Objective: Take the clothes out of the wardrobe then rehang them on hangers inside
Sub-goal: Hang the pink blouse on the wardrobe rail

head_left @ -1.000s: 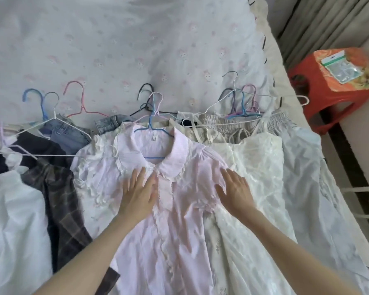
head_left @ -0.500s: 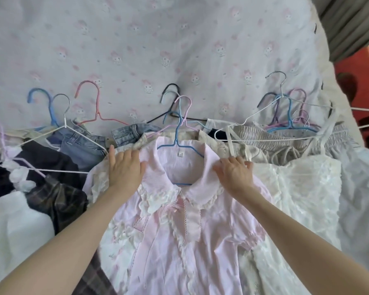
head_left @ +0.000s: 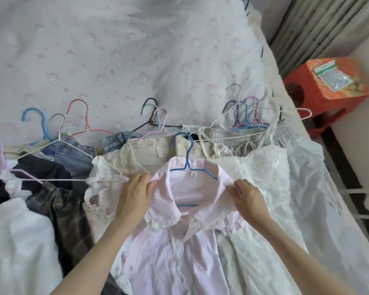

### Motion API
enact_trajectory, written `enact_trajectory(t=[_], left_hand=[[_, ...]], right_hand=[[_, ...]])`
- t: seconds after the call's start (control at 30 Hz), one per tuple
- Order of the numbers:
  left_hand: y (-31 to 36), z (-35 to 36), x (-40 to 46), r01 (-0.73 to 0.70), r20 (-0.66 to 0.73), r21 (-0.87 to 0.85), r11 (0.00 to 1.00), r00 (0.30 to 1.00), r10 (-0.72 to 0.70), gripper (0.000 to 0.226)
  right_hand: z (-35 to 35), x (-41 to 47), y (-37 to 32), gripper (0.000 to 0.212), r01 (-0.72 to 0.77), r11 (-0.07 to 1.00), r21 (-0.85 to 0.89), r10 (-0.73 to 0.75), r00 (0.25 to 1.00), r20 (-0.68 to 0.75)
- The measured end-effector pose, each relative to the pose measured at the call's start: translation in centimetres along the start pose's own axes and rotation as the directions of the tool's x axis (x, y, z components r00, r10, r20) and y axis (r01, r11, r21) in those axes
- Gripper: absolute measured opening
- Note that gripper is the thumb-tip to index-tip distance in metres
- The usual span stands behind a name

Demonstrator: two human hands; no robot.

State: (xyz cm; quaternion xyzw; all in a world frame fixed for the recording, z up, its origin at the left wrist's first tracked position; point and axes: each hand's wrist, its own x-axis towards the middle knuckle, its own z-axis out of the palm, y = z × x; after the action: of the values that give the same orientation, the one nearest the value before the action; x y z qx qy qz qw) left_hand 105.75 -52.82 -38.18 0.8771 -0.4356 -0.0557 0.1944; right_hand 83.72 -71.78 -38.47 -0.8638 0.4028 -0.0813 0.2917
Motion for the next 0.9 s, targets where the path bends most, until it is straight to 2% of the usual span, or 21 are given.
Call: enact_trajectory(t=[0.1,0.23,0.37,0.47,0.57,0.67,0.8,0.9], left_hand=[[3.7,-1.0,-2.1,-0.041,0.006,-0.084,0.996,0.999,0.042,0.01],[9.1,-3.0,-3.1,-0.16,-0.038,-0.103,0.982,0.987,0.157,0.012],[15.1,-4.5,-3.8,-0.346,-0.08,-0.083,0.935,0.937,0.339,0.028],[19.8,-5.2,-4.9,-0.475,-0.139,-0.106,0.874,0.877,0.46,0.029],[24.3,-4.9,-7.4,-0.576,-0.17,-0.138,0.806,0.816,0.553,0.027],[27.5,-4.1,-10.8,-0.645,-0.127,-0.228,0.729,0.763,0.634,0.028],[31.5,-3.8,-14.5,-0.724,-0.053,-0.382,0.575,0.638,0.768,0.025],[35.4,-4.5,-17.3,-0.677,0.044,-0.521,0.519,0.587,0.809,0.02]], right_hand=[[-3.1,-4.0,1.3,0.055,-0.057,0.998,0.008,0.057,0.998,-0.031],[-8.1,-9.0,3.0,0.051,-0.115,0.992,0.045,0.12,0.986,-0.116],[-14.0,-14.6,4.4,0.042,-0.187,0.975,0.117,0.209,0.953,-0.221],[-18.6,-19.4,4.9,0.039,-0.203,0.964,0.171,0.251,0.905,-0.344],[-21.6,-25.5,5.1,0.034,-0.257,0.941,0.219,0.331,0.837,-0.437],[-22.0,-32.7,5.6,0.037,-0.362,0.901,0.238,0.433,0.753,-0.495],[-21.3,-42.1,5.7,0.043,-0.461,0.816,0.348,0.573,0.57,-0.589],[-21.6,-48.1,5.1,0.034,-0.473,0.766,0.435,0.633,0.441,-0.636]])
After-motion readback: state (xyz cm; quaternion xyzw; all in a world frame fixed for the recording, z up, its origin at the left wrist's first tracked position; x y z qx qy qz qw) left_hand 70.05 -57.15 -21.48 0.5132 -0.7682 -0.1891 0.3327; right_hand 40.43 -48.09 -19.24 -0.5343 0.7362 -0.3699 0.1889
